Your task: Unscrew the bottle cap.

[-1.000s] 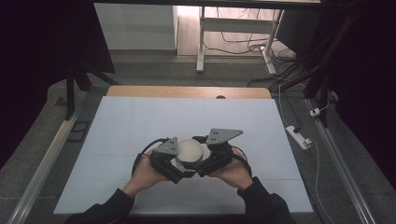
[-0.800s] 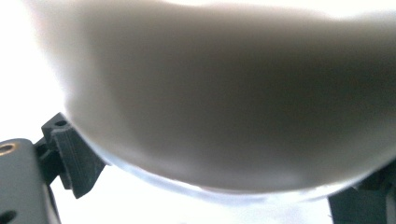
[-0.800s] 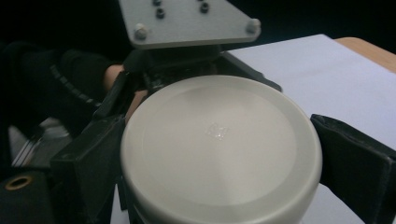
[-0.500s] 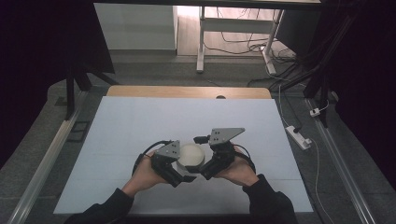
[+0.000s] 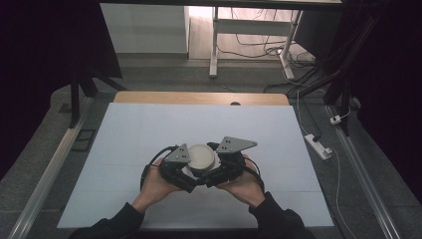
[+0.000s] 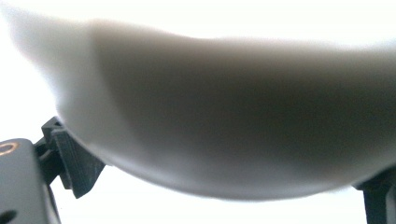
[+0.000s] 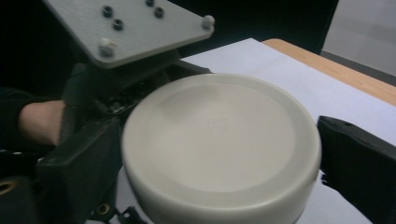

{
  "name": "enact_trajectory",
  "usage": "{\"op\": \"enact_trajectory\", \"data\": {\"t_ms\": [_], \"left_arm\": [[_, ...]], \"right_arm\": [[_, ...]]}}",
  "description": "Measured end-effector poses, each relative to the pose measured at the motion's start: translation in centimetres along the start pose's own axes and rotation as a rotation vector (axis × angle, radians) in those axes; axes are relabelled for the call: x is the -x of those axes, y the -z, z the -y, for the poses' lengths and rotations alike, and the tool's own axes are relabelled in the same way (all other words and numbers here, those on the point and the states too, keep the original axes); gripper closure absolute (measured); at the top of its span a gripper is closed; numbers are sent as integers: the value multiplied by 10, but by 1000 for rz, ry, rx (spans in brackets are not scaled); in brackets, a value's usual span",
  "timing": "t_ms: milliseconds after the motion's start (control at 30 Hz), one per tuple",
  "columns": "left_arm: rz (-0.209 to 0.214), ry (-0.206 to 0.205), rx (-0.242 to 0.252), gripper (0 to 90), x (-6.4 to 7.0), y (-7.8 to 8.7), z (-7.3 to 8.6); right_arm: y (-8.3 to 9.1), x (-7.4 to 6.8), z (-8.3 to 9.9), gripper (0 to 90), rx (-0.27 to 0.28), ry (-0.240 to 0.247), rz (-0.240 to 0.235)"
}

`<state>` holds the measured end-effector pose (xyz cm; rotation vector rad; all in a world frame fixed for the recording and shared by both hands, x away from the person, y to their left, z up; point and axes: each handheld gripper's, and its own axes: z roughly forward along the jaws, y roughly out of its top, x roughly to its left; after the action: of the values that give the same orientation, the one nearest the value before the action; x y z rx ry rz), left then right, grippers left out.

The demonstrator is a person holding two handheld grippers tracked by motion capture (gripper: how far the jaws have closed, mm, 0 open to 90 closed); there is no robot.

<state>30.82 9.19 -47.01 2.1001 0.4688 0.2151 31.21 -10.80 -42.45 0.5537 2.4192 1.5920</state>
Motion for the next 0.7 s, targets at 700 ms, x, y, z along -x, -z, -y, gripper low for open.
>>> {"op": "enact_trajectory", "data": {"t_ms": [700], "left_arm": [[178,-99,-10,76,-3,2,2]], "right_arm": [[11,5,-4,72,0,35,-173]]}}
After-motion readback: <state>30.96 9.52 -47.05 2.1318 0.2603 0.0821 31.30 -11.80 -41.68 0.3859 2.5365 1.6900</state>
